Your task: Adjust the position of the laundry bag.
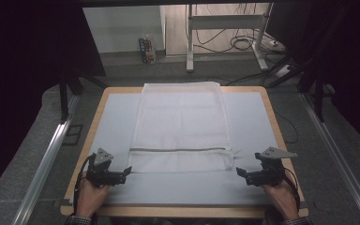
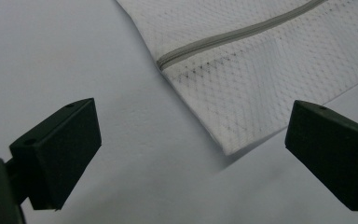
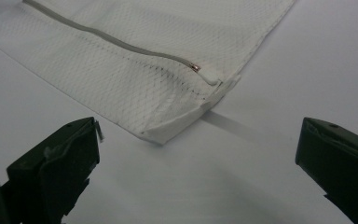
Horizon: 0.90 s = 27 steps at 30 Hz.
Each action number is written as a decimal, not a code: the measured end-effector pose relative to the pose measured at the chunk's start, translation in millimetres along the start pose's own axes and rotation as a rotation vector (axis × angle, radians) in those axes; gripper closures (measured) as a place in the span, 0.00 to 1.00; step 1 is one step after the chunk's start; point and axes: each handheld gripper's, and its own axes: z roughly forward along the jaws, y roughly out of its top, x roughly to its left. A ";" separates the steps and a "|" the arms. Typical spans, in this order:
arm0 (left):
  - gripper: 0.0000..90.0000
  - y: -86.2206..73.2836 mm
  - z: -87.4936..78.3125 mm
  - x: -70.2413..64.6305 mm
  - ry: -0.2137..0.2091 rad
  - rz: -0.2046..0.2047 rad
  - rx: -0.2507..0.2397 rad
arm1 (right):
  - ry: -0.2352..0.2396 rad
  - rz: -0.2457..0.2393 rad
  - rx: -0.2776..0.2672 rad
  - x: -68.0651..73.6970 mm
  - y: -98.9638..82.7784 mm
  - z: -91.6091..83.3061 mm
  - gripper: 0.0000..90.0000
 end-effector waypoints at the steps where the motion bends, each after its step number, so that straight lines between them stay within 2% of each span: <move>1: 0.04 -0.8 1.0 2.0 -0.011 0.003 -0.003 | -0.003 -0.009 0.003 0.9 0.2 0.2 0.00; 4: 0.04 -2.5 4.3 3.9 -0.039 -0.006 -0.006 | -0.005 -0.028 0.007 2.1 0.8 0.9 0.00; 7: 0.04 -0.9 3.5 0.6 -0.032 0.005 -0.013 | -0.007 -0.037 0.013 2.9 1.3 1.5 0.00; 13: 0.04 -0.2 3.1 0.4 -0.046 -0.006 -0.027 | -0.009 -0.049 0.027 4.2 1.7 3.3 0.00; 16: 0.04 0.4 2.8 1.6 -0.052 -0.028 -0.020 | -0.009 -0.049 0.029 4.4 1.8 3.7 0.00; 19: 0.05 1.4 3.2 0.4 -0.044 -0.019 -0.002 | -0.010 -0.049 0.031 4.4 2.0 4.0 0.00; 21: 0.05 2.3 4.4 -0.3 -0.051 -0.018 0.014 | -0.011 -0.051 0.031 4.3 1.9 4.1 0.00; 27: 0.05 3.3 5.3 -1.0 -0.070 -0.031 0.025 | -0.008 -0.050 0.030 3.9 1.9 4.3 0.00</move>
